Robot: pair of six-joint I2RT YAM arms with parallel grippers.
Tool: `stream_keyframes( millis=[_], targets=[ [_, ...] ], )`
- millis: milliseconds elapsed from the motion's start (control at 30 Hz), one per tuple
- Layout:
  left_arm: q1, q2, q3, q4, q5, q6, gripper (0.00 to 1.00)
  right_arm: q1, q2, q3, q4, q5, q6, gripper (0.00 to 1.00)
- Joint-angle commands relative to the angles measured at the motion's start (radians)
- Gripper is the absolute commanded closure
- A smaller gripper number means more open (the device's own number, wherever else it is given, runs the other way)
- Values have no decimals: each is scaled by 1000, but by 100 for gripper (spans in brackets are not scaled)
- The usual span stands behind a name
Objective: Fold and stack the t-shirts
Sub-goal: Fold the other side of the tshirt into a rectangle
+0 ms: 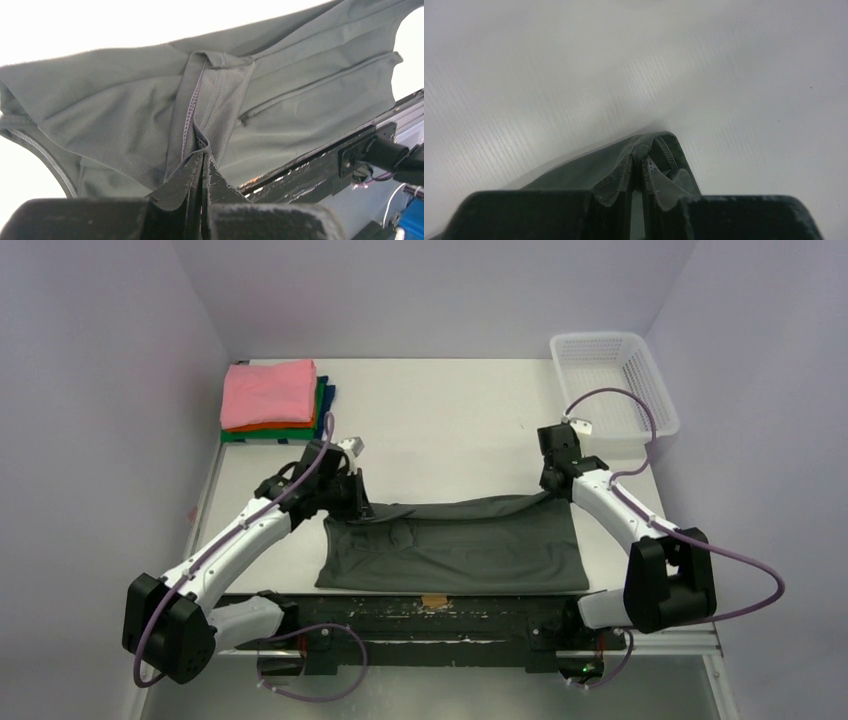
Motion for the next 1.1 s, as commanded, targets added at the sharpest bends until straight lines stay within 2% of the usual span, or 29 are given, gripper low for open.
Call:
stream_keyframes(
  millis=[0, 100, 133, 167, 200, 300, 333, 367, 400, 433, 467, 567, 633, 667, 800, 900, 967, 1067],
  targets=[
    [-32, -37, -94, 4, 32, -84, 100, 1, -58, -34, -30, -26, 28, 89],
    [-49, -32, -146, 1, 40, -131, 100, 1, -64, -51, -83, -28, 75, 86],
    [-50, -28, -160, -15, 45, -145, 100, 1, -72, -65, -107, -28, 101, 80],
    [-50, -22, -169, -46, 45, -159, 95, 2, -83, -80, -155, -19, 170, 58],
    [-49, -23, -177, -80, 45, -171, 86, -1, -98, -95, -214, 7, 234, 49],
    [-55, -100, -203, -195, 59, -199, 59, -5, -168, -120, -397, 98, 382, 33],
    [-54, -123, -202, -241, 69, -200, 49, -6, -200, -121, -450, 128, 416, 25],
    [-55, -165, -192, -285, 79, -197, 29, -10, -238, -115, -489, 154, 443, 22],
    [-54, -187, -165, -323, 84, -187, 14, -11, -278, -107, -503, 171, 448, 19],
    [-54, -202, -135, -356, 75, -177, 5, -12, -314, -97, -503, 182, 449, 15],
    [-55, -209, -102, -372, 55, -169, 1, -12, -349, -86, -480, 186, 432, 13],
    [-54, -173, -5, -325, 19, -136, 0, -12, -426, -52, -348, 125, 318, 12],
    [-55, -125, 24, -240, 15, -132, 0, -13, -437, -59, -176, -44, 148, 10],
    [-53, -92, 28, -184, 19, -137, 0, -13, -426, -65, -108, -178, 109, 9],
    [-53, 73, 48, -19, 102, -136, 0, -10, -291, -47, 20, -496, 20, 8],
    [-54, 227, 46, 67, 116, -122, 0, -9, -215, -53, 39, -544, 6, 7],
    [-54, 325, 74, 84, 135, -123, 0, -9, -200, -61, 25, -527, -6, 7],
    [-62, 393, 69, 172, 217, -143, 0, -9, -206, -75, -3, -486, -21, 7]
  ],
)
